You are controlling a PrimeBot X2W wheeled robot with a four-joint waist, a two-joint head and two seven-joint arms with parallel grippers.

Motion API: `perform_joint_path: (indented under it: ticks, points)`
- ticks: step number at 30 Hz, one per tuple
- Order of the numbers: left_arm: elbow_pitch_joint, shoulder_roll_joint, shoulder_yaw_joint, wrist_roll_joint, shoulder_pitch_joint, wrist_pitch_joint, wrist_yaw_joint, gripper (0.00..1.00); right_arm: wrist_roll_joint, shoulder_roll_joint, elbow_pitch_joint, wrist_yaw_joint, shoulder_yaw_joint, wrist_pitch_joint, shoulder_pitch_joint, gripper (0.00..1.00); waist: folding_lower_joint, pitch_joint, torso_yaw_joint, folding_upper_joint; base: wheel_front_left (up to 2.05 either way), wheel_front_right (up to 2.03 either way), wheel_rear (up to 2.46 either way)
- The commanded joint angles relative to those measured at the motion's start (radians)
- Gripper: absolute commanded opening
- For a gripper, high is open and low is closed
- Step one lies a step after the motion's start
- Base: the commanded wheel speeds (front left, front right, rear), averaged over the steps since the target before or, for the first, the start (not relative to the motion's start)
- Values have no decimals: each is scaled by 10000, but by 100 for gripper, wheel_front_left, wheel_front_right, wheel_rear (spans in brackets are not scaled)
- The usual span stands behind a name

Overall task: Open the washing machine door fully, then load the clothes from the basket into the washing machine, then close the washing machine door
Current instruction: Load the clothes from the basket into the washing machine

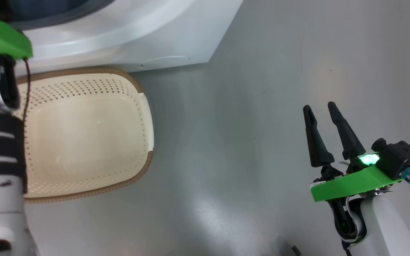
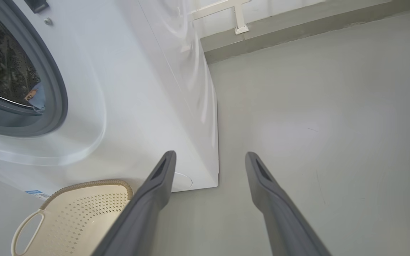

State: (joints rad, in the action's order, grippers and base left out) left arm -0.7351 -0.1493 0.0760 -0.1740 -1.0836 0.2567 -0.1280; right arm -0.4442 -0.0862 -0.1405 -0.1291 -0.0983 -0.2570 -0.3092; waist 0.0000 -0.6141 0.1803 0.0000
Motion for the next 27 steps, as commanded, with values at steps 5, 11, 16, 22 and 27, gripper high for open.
perform_joint_path:
  ticks: [5,11,16,22,27]
  points:
    - [940,-172,106,-182,1277,51,-24,100,10,-204,238,-16,-82,-48,274,100,0,406,-319,0,0,0,0]
    - [1541,44,65,-90,2657,51,-25,100,57,-463,193,-16,34,-48,500,100,0,974,-696,0,0,0,0]
    - [1896,222,47,-155,3711,51,-26,100,84,-707,122,-16,57,-48,820,100,0,1583,-1003,0,0,0,0]
    - [2335,359,34,-233,4988,51,-26,100,98,-971,25,-16,105,-48,1311,100,0,2410,-1348,0,0,0,0]
    - [2655,405,-5,-240,6014,51,-26,100,85,-1109,-57,-16,159,-48,1712,100,0,3075,-1530,0,0,0,0]
